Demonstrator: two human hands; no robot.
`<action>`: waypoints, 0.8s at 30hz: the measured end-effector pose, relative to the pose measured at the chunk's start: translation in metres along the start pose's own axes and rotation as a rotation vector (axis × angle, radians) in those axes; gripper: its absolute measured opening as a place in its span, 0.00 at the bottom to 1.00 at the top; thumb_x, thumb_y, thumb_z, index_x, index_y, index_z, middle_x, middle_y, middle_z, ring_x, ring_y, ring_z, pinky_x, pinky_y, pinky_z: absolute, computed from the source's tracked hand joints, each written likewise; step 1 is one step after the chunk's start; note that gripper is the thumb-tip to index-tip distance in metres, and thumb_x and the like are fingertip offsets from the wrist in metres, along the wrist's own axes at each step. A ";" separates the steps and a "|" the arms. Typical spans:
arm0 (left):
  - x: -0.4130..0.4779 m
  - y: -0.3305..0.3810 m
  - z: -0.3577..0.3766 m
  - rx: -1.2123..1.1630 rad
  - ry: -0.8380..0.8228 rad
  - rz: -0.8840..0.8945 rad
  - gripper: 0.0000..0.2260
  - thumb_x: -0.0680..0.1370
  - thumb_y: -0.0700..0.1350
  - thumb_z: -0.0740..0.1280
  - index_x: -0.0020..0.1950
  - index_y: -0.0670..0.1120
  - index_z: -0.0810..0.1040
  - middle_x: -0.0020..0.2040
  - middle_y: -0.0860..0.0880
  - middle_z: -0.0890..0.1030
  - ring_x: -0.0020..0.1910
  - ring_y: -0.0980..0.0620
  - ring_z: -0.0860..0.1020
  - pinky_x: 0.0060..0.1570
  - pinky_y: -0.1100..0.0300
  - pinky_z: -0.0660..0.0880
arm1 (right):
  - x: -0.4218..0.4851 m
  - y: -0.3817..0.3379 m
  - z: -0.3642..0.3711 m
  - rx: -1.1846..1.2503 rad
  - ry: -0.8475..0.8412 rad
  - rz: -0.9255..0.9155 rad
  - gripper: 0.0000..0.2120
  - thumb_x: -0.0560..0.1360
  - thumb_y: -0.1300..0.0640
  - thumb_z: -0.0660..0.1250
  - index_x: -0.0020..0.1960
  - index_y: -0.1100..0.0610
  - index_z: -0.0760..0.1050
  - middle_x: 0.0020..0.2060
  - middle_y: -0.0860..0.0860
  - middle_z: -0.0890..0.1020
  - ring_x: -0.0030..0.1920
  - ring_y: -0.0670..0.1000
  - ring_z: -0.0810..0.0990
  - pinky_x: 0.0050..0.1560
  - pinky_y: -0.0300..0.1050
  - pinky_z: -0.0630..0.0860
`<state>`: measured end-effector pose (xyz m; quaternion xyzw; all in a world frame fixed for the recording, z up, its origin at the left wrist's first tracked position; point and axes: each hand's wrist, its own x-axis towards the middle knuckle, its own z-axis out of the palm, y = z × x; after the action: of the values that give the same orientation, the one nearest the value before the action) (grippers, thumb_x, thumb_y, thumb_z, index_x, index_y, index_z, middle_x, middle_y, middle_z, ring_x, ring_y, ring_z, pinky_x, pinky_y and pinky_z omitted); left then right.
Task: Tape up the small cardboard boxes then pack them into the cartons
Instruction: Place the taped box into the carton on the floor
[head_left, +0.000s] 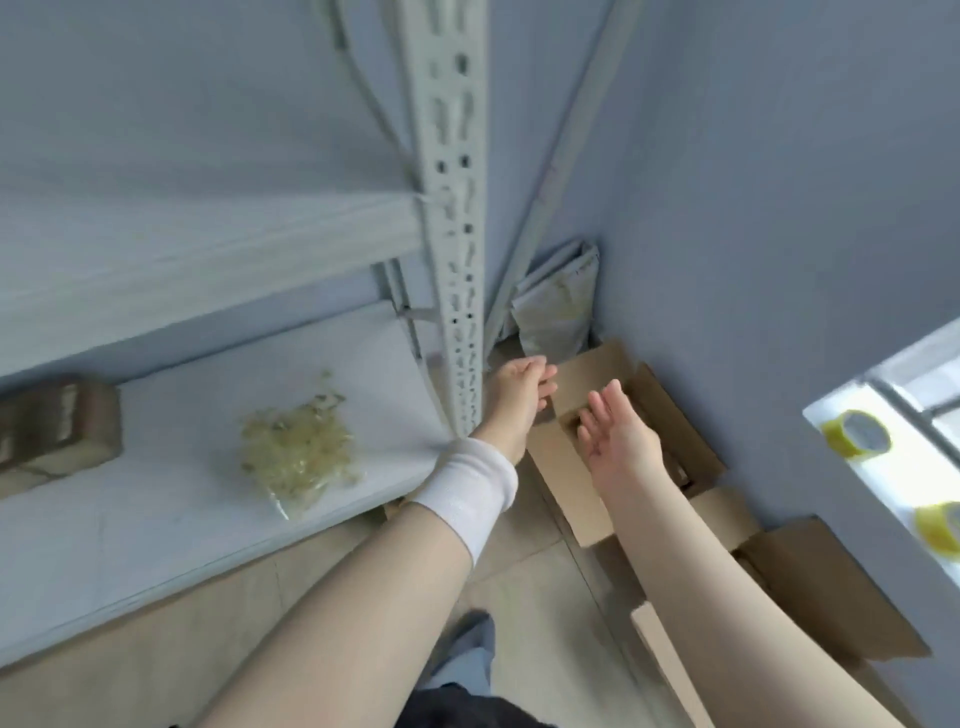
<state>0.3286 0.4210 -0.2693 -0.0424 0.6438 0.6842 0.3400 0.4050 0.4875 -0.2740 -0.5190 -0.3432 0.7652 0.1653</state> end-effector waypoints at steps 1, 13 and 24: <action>-0.011 0.014 -0.009 0.015 0.002 0.075 0.05 0.81 0.43 0.58 0.53 0.47 0.72 0.52 0.49 0.79 0.43 0.56 0.78 0.41 0.65 0.71 | -0.016 -0.005 0.011 0.000 -0.037 -0.036 0.13 0.76 0.51 0.66 0.57 0.56 0.75 0.48 0.47 0.81 0.49 0.47 0.79 0.49 0.38 0.74; -0.151 0.165 -0.142 0.070 0.212 0.683 0.05 0.80 0.39 0.59 0.50 0.44 0.73 0.47 0.48 0.79 0.39 0.58 0.77 0.37 0.68 0.69 | -0.182 -0.019 0.142 -0.057 -0.487 -0.281 0.04 0.76 0.52 0.67 0.46 0.51 0.75 0.41 0.45 0.80 0.39 0.43 0.77 0.39 0.34 0.72; -0.187 0.266 -0.373 0.200 0.628 0.833 0.07 0.79 0.38 0.61 0.54 0.40 0.75 0.51 0.45 0.80 0.46 0.51 0.77 0.42 0.67 0.69 | -0.270 0.036 0.353 -0.296 -0.861 -0.319 0.07 0.75 0.50 0.67 0.45 0.53 0.74 0.46 0.47 0.80 0.47 0.47 0.79 0.40 0.36 0.72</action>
<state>0.1916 0.0205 -0.0120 0.0467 0.7389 0.6510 -0.1674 0.1980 0.1729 -0.0352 -0.1138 -0.5610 0.8185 0.0480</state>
